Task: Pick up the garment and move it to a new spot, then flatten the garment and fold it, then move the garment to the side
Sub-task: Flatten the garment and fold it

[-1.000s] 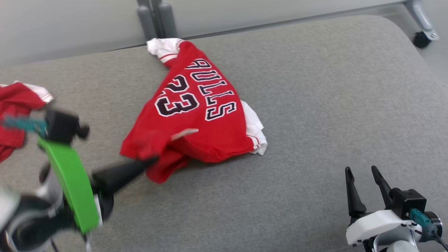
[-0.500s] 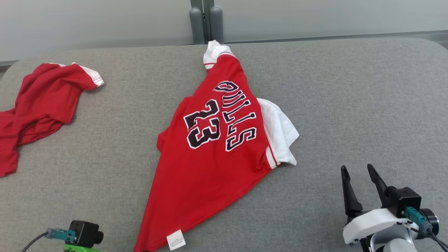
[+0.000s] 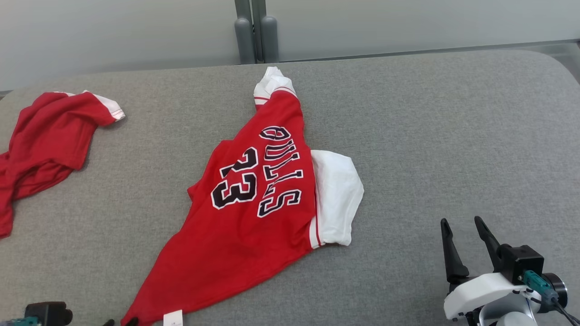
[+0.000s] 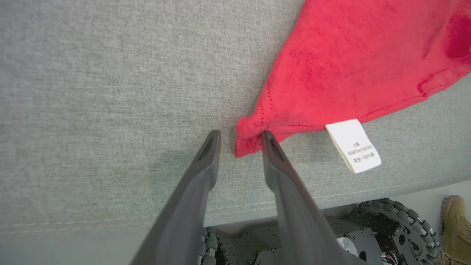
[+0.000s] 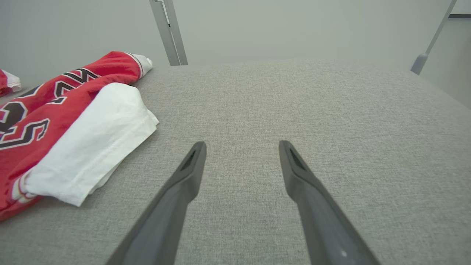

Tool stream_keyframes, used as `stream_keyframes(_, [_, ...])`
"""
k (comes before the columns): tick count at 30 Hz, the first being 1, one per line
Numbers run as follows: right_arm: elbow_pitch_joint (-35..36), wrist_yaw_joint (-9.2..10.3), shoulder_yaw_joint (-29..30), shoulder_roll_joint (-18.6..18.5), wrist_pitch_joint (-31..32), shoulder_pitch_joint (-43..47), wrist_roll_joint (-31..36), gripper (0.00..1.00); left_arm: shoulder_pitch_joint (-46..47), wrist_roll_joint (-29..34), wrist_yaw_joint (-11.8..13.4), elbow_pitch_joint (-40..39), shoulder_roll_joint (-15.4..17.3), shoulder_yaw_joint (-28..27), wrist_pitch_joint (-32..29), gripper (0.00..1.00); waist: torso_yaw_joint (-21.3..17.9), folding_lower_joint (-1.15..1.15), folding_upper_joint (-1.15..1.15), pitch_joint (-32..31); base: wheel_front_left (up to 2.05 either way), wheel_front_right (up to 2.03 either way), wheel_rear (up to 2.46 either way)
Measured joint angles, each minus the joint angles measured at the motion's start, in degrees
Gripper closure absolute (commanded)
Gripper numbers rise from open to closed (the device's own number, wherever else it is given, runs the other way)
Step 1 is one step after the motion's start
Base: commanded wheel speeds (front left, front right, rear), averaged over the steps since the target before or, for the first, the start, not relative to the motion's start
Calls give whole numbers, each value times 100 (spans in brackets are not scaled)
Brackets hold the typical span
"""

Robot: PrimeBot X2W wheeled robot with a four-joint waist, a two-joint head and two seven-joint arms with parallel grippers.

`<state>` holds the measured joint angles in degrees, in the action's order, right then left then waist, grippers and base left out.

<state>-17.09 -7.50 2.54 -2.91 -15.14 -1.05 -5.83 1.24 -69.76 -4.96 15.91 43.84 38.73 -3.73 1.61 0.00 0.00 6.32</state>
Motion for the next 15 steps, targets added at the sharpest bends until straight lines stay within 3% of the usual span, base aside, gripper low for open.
stream_keyframes(5, [112,0,52,1,0,17,0,0,-365,-131,578,-722,323,-431,416,0,-174,0,0,-35,0,0,0])
stream_keyframes(9, [280,-1,-19,-2,0,1,43,0,-438,250,1087,-1421,703,-895,1160,0,-262,0,0,-58,0,0,0])
stream_keyframes(11, [383,-1,-24,-25,0,-78,44,0,-380,489,1294,-1880,702,-1036,1497,0,-297,0,0,-72,0,0,0])
stream_keyframes(15, [567,-1,-103,-81,0,-182,76,0,-172,1057,1572,-2529,403,-1236,1802,0,-381,0,0,-113,0,0,0])
